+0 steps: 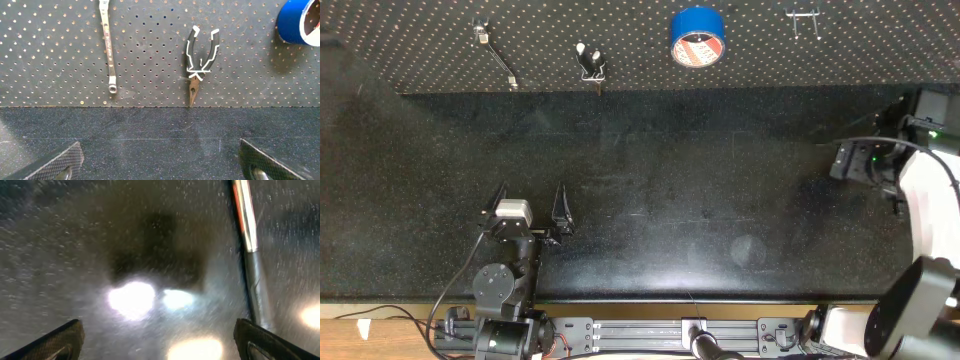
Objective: Place Tools Onto Pegboard
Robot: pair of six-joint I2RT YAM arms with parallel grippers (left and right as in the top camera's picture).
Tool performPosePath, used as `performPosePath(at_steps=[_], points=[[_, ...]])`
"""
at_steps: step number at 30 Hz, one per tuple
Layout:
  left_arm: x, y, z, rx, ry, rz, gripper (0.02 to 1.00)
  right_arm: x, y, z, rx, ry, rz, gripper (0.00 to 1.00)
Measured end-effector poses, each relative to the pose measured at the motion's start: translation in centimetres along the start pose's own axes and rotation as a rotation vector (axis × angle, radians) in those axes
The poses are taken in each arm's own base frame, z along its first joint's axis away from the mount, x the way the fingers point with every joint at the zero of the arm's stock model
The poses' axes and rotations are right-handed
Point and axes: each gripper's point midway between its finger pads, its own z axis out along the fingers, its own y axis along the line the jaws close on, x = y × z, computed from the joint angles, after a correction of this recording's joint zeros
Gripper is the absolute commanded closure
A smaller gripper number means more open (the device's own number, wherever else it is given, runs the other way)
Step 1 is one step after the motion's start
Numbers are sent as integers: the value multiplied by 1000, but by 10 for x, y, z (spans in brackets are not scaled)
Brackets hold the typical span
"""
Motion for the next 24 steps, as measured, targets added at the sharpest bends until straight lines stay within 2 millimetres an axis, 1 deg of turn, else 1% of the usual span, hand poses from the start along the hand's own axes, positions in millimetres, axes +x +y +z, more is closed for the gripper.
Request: performPosePath(at_steps=[2, 5, 7, 10, 14, 17, 20, 24], points=[[0, 0, 0, 0, 0, 0, 23, -3, -17, 8, 3, 4, -109, 25], [0, 0, 0, 0, 0, 0, 23, -8, -53, 10, 31, -26, -115, 27], [0, 0, 0, 0, 0, 0, 23, -3, -68, 13, 41, -11, -150, 23], [0, 0, 0, 0, 0, 0, 23, 2, -72, 23, 32, 25, -262, 25], [0, 0, 0, 0, 0, 0, 20, 0, -73, 29, 29, 29, -372, 25], [0, 0, 0, 0, 0, 0, 23, -2, -74, 33, 30, 27, -398, 25], [0, 0, 0, 0, 0, 0, 23, 1, -73, 40, 20, 48, -407, 25], [0, 0, 0, 0, 0, 0, 23, 1, -73, 42, 19, 50, -407, 27]])
